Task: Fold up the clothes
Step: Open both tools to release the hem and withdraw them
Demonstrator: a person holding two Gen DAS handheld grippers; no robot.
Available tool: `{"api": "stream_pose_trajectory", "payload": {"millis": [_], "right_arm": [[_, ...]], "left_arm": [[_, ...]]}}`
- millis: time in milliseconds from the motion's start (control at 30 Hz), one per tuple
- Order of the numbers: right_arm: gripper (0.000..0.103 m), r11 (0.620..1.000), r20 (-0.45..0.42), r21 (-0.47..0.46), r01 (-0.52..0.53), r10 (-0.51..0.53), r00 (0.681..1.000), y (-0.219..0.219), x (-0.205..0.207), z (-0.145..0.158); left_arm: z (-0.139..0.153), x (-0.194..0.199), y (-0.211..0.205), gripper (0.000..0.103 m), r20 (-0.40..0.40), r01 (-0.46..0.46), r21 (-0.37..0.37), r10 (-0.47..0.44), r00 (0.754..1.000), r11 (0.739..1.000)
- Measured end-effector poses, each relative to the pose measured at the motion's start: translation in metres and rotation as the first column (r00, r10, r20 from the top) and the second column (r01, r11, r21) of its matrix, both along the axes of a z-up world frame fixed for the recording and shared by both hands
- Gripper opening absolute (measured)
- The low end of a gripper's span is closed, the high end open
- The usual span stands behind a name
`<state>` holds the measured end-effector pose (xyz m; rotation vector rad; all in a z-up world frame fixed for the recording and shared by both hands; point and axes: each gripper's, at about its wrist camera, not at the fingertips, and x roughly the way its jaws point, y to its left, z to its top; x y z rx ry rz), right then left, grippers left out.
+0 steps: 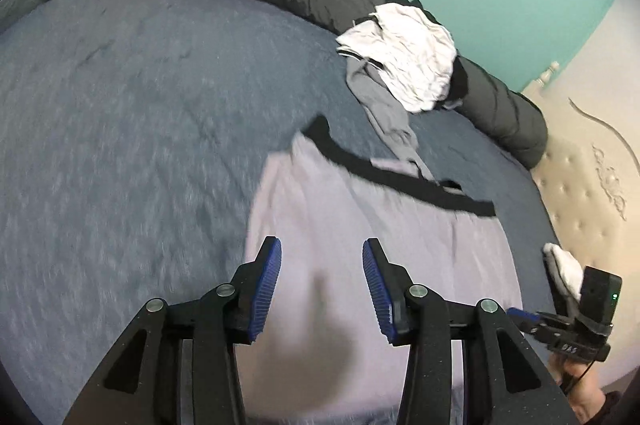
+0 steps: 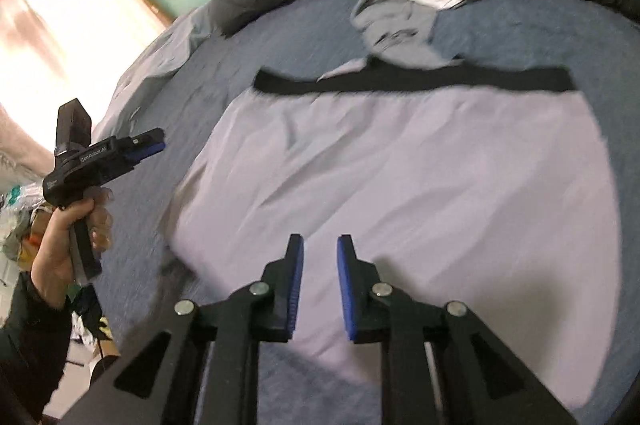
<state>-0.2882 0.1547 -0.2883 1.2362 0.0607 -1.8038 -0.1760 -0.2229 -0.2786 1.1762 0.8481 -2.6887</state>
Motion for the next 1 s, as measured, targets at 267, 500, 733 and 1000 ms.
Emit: {"api": "stream_pose_trajectory", "payload": {"millis": [267,500,733,1000], "right_arm": [[0.015,0.998,0.042,0.046,0.039,-0.041,0.998,-0.022,0.038,-0.031],[0.015,0.98,0.016,0.182,0.08,-0.085,0.996,-0.04,0.039,-0.073],[0.014,0.973,0.018,0.205,0.107,-0.113,0.993,-0.047,0.038,-0.085],[0.014,0.972,-0.027,0.157,0.174,-0.172,0.985,-0.056,0.004,-0.051]], "left_arm": [[-0.025,0.045,0.03,0.047,-0.027,-0.006,0.009,0.006,1.0,1.0],[-0.044,0.06,0.041,0.048,-0.035,-0.004,-0.015,0.004,0.999,1.0],[-0.048,0.064,0.042,0.049,-0.042,0.014,-0.042,-0.016,0.999,0.999],[-0.051,0.063,0.042,0.055,-0.046,0.022,-0.03,-0.023,0.999,0.999]]}}
